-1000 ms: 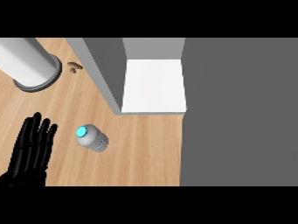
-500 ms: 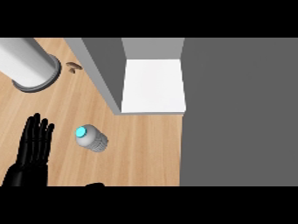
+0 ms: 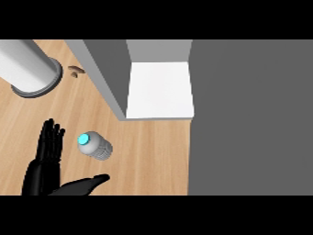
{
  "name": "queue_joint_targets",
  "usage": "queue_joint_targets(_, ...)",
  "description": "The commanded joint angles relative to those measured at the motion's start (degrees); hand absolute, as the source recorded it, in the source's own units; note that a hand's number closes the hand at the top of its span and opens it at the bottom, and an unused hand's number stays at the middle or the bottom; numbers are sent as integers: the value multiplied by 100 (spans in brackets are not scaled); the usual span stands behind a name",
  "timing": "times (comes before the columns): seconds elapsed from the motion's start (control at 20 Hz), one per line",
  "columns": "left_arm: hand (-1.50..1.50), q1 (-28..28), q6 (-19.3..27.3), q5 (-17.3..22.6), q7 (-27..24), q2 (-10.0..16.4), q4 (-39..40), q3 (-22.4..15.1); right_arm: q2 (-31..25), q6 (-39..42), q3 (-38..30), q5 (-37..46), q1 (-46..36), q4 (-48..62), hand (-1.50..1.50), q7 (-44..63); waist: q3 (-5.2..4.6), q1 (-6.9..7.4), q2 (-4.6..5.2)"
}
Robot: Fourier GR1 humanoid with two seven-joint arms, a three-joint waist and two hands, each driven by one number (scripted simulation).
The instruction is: Pick up the bottled water, place it into the cabinet and close the cabinet
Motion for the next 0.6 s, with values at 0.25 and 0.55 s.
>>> queue_joint_targets(0.25, -150, -607, 138, 611, -1558, -33, 2208, 432, -150, 185, -231, -400, 622, -892, -150, 68, -1, -2, 3)
queue_joint_targets(0.55, -150, -966, -372, 684, -2446, 61, 3365, 1082, -98, 235, -75, -292, 935, -1085, -150, 13, -2, 9, 7)
